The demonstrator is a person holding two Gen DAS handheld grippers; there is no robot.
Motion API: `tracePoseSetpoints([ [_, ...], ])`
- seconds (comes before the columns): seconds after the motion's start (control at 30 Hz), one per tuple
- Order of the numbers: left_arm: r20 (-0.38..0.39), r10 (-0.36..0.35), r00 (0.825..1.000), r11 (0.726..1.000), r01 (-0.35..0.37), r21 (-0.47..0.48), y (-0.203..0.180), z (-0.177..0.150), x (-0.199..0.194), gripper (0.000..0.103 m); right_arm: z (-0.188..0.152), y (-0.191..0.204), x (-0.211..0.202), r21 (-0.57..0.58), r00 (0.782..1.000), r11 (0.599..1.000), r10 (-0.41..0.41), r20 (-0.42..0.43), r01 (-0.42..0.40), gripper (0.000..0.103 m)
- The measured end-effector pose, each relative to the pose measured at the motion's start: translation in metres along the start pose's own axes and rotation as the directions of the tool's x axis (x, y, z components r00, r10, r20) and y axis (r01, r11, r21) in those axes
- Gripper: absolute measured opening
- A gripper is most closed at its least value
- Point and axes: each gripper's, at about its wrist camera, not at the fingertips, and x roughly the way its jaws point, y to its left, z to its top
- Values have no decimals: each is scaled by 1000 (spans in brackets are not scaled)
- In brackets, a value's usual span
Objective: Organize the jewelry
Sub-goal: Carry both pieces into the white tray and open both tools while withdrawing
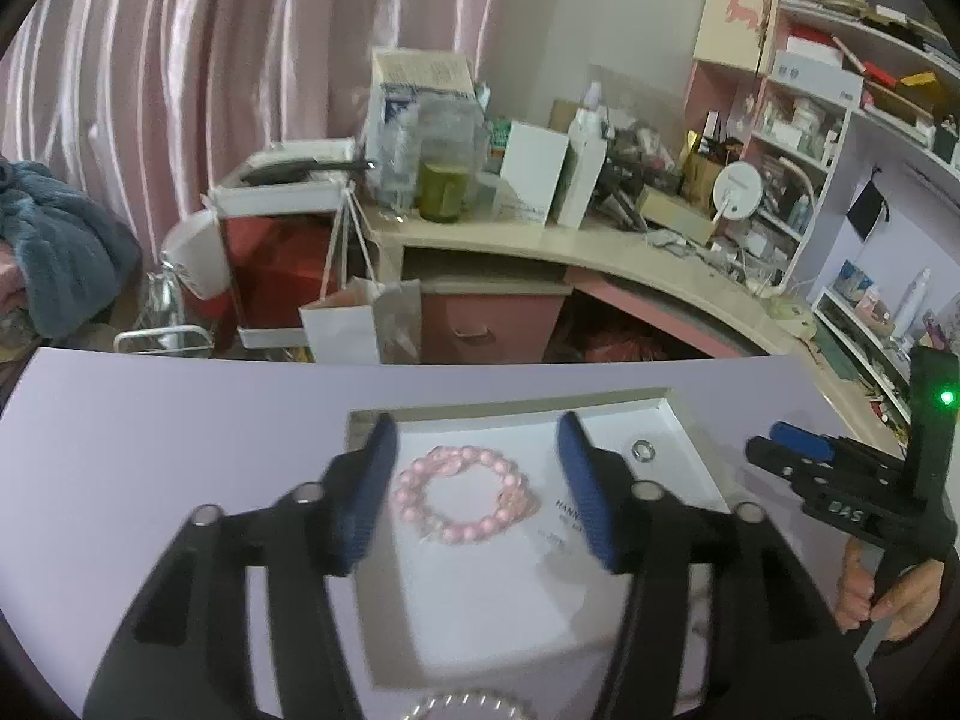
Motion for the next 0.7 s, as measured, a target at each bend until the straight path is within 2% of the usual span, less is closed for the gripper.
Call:
tracePoseSetpoints([
  [0.07,37,11,999,1000,-11,8,2,-10,-24,82,-7,6,-15,-13,1000,1000,10,23,-10,55],
  [0.13,78,30,997,999,-32,22,2,-22,-49,93,-20,15,-38,-37,998,999,17,57,-15,55],
  [0.23,132,43,990,998,-48,38,2,-45,-86,101,-40,24,-64,-61,995,998,20,100,-14,58],
  [0.4,149,42,988,998,-48,36,2,-93,-131,101,-79,37,-95,-101,992,995,18,126,-5,64],
  [0.7,133,43,990,999,-45,14,-4,-155,-160,101,-135,31,-116,-113,992,993,-19,125,33,77],
])
